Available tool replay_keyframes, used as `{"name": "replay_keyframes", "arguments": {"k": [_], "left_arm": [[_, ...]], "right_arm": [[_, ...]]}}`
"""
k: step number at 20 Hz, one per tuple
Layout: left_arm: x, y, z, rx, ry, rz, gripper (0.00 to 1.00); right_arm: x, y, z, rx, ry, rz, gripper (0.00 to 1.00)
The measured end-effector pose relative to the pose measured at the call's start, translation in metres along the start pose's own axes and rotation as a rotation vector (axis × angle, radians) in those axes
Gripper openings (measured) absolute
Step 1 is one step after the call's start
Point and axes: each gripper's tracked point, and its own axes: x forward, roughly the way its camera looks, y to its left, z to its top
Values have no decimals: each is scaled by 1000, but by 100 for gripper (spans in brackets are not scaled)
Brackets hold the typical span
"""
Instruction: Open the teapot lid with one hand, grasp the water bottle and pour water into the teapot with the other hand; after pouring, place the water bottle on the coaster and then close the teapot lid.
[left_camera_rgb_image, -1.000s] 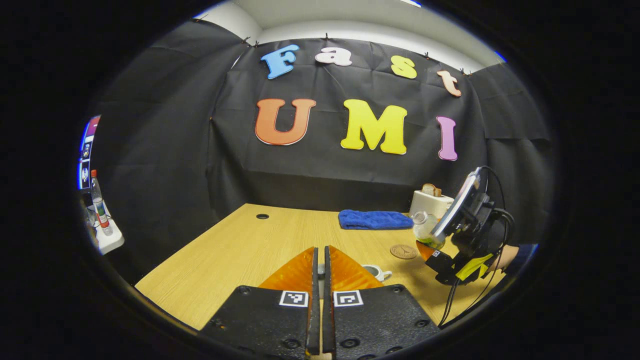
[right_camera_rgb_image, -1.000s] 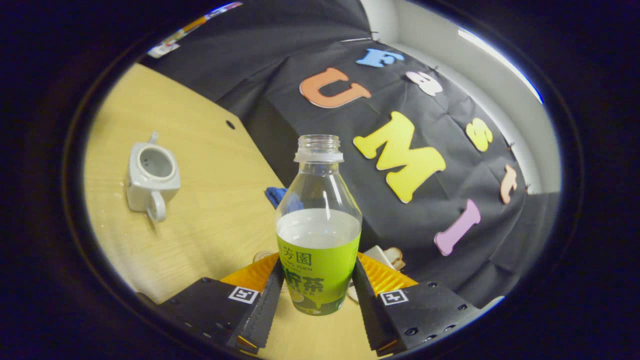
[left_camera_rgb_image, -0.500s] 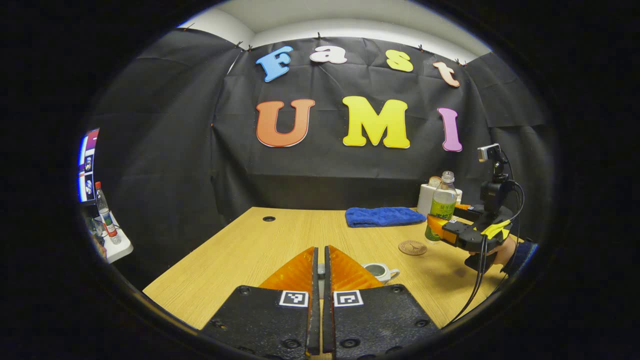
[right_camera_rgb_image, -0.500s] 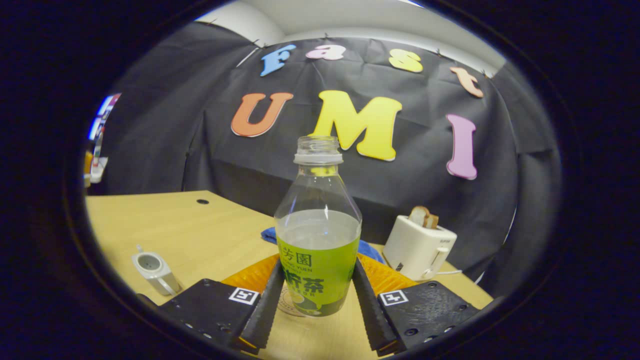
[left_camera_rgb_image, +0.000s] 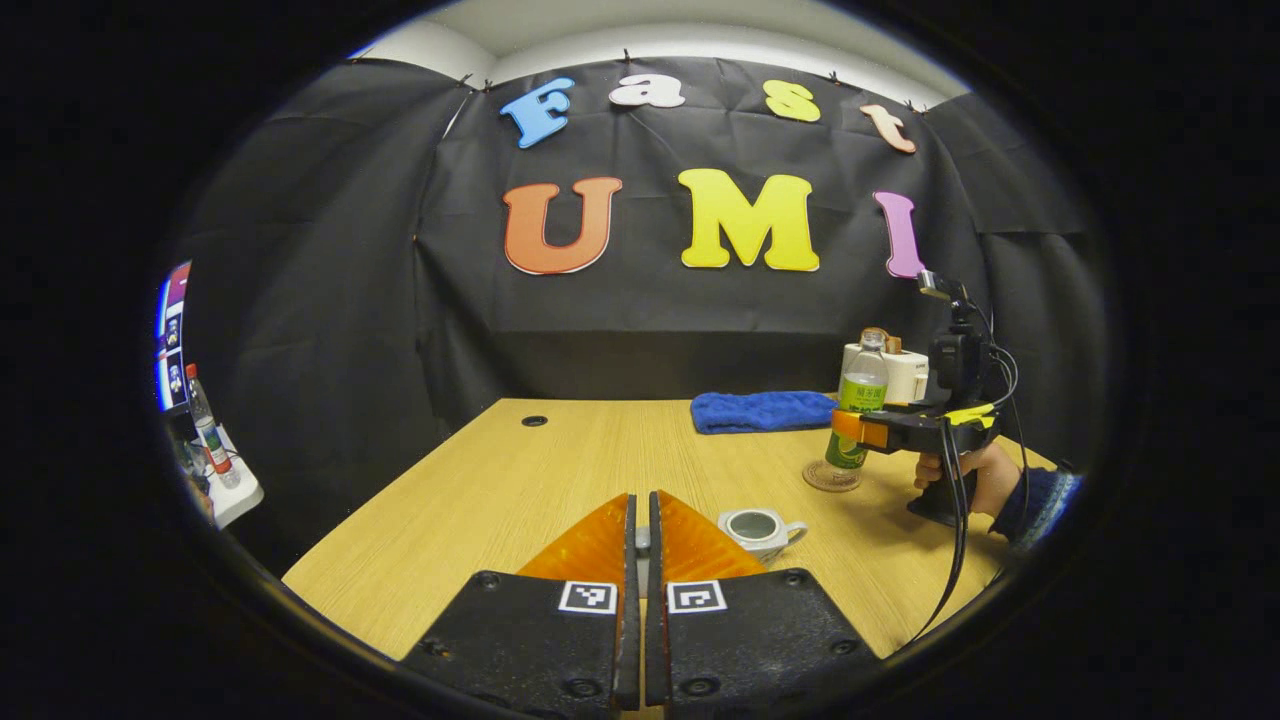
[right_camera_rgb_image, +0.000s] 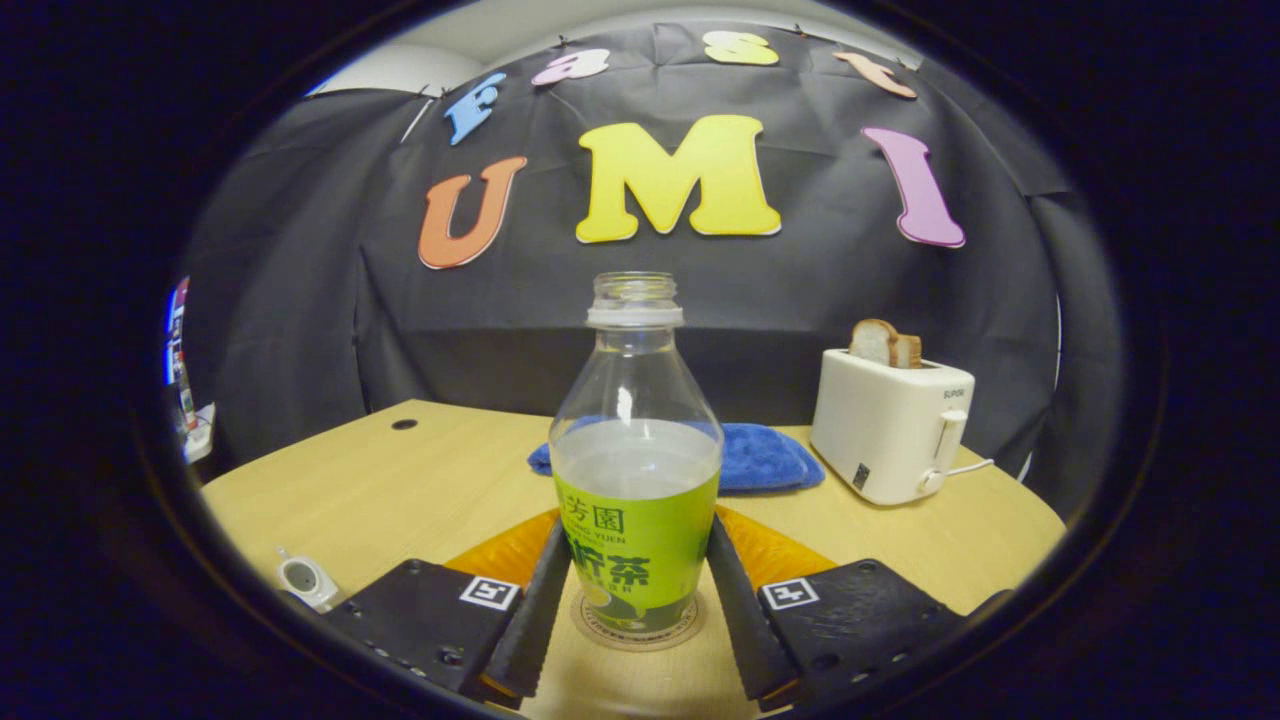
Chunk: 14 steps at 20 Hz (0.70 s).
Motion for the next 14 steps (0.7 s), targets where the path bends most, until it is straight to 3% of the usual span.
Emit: {"name": "replay_keyframes", "arguments": {"k": [9,12,14], "left_arm": [[10,-9,-9,6,20,14,5],[13,-7,-6,16,7,43,5],[15,-7,-2,29,-10,66,5]], "right_arm": [[2,3,-1,-13,8,56,78],[-18,-5,12,-2,-36,55,98],[-38,-16,20,-9,-78,33,98]]}}
